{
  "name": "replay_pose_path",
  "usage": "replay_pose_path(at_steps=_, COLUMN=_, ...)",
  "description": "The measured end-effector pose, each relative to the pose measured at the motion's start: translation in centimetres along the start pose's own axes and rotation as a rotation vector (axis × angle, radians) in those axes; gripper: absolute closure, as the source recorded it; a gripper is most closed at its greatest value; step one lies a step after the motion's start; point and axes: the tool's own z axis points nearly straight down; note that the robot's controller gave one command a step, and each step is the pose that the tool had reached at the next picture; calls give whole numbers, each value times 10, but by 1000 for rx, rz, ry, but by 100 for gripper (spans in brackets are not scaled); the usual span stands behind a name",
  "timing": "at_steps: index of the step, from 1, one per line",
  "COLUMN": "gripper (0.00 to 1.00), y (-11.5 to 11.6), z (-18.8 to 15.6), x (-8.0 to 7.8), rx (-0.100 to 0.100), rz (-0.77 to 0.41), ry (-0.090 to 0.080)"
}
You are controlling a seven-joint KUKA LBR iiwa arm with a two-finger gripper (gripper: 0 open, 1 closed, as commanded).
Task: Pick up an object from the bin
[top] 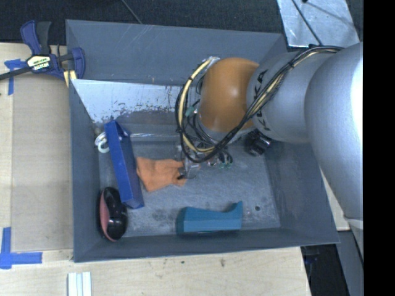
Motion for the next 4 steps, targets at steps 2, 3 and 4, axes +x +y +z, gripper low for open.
replay_pose_path(at_steps=2, gripper=100, y=0, z=0, x=0, rx=0, rz=-1, ry=0)
replay_pose_path(at_steps=3, gripper=100, y=0, z=0, x=0, rx=0, rz=-1, ry=0)
replay_pose_path(at_steps=4, gripper=100, y=0, z=0, x=0, rx=0, rz=-2, ry=0)
